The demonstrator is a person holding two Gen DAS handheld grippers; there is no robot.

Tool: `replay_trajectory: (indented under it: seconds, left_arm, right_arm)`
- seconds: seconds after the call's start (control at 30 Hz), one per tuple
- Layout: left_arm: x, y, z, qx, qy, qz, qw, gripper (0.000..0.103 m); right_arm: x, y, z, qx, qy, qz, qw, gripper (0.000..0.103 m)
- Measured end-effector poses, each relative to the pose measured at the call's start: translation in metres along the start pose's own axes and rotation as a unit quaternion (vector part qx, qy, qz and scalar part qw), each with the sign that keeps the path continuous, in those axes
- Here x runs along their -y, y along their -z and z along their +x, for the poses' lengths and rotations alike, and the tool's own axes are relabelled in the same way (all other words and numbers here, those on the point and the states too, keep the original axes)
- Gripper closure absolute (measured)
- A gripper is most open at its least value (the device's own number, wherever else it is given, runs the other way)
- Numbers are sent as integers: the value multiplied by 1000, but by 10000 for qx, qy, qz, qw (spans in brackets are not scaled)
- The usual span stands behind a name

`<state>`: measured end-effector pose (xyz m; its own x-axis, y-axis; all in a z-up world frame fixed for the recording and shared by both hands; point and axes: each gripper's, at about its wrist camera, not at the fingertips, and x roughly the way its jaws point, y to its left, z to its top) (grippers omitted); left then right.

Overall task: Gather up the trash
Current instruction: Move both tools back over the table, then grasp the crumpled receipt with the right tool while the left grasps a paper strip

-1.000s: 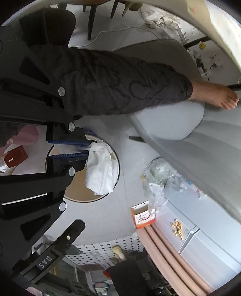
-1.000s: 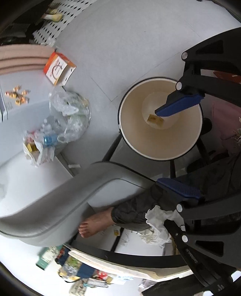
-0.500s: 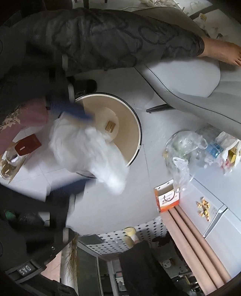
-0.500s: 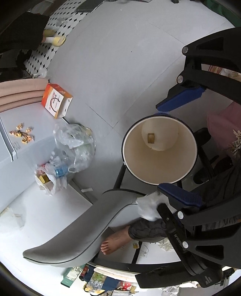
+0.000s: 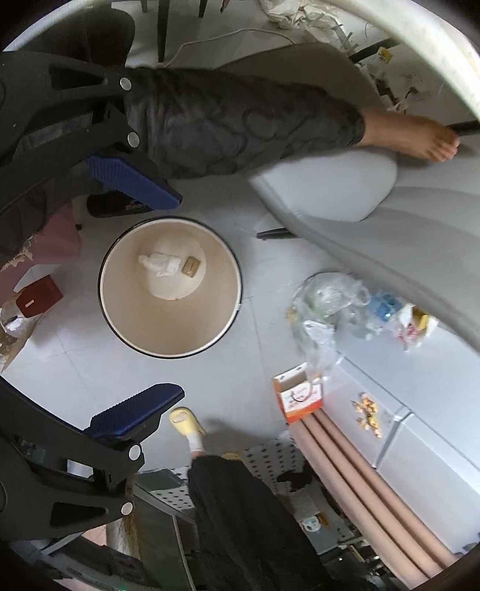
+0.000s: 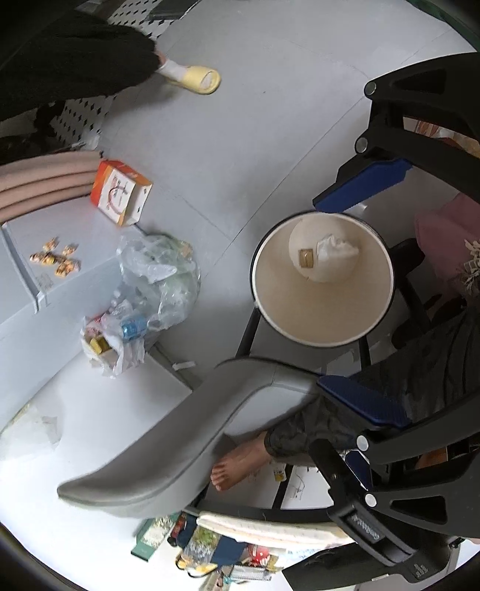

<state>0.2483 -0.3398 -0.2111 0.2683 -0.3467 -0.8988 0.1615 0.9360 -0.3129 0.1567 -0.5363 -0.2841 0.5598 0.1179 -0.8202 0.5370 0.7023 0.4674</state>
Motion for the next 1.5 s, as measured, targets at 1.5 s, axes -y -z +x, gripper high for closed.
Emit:
replay_trajectory:
  seconds: [1.5]
  left_arm:
    - [-337,36,-266,2246,-634,-2518,9392,20]
  right_arm:
    - [-374,96,-10,-568,-1582,-2926,9413,8]
